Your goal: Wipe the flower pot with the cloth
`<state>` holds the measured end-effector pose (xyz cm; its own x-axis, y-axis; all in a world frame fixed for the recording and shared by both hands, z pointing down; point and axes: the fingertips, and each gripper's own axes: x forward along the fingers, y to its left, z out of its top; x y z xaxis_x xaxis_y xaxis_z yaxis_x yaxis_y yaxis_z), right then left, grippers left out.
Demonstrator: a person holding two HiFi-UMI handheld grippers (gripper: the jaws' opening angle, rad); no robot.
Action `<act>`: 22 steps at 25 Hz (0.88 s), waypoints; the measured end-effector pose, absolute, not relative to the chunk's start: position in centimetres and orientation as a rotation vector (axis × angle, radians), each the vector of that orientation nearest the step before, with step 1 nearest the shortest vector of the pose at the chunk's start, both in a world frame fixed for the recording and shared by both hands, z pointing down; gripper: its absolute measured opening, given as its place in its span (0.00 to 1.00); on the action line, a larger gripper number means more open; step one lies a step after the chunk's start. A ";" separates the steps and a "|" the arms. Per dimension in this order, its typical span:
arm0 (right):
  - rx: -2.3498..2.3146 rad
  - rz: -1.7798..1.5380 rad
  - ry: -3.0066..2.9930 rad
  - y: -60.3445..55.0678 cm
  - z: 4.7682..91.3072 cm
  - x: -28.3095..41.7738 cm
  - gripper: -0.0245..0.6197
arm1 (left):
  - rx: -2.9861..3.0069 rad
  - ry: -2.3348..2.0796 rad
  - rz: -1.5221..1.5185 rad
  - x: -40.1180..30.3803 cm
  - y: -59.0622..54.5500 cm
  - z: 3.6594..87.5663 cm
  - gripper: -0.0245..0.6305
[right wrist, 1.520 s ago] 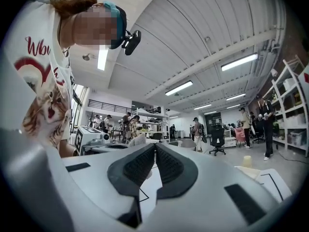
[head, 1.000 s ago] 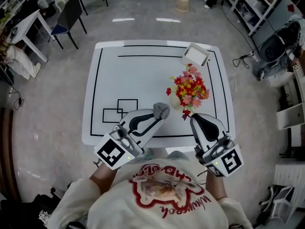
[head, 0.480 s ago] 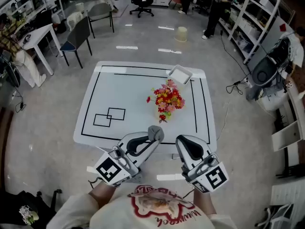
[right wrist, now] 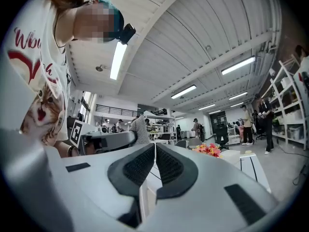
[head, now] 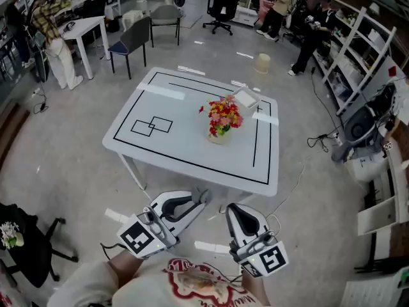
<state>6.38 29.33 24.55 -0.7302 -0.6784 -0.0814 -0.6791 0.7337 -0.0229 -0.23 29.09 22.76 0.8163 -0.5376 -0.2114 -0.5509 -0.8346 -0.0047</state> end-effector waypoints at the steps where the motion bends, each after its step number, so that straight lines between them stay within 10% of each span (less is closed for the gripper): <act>1: -1.109 0.012 2.854 30.1 24.4 6.5 0.05 | -2.935 0.900 0.316 -0.2 30.0 22.6 0.10; 22: -1.037 0.043 2.850 43.0 22.2 -5.0 0.05 | -2.941 0.930 0.284 -12.0 44.7 21.6 0.10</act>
<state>-4.96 42.97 22.23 -0.7609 -0.6393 -0.1110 -0.6423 0.7664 -0.0105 -12.05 44.67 21.63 0.8031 -0.5656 -0.1873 -0.5737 -0.8190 0.0134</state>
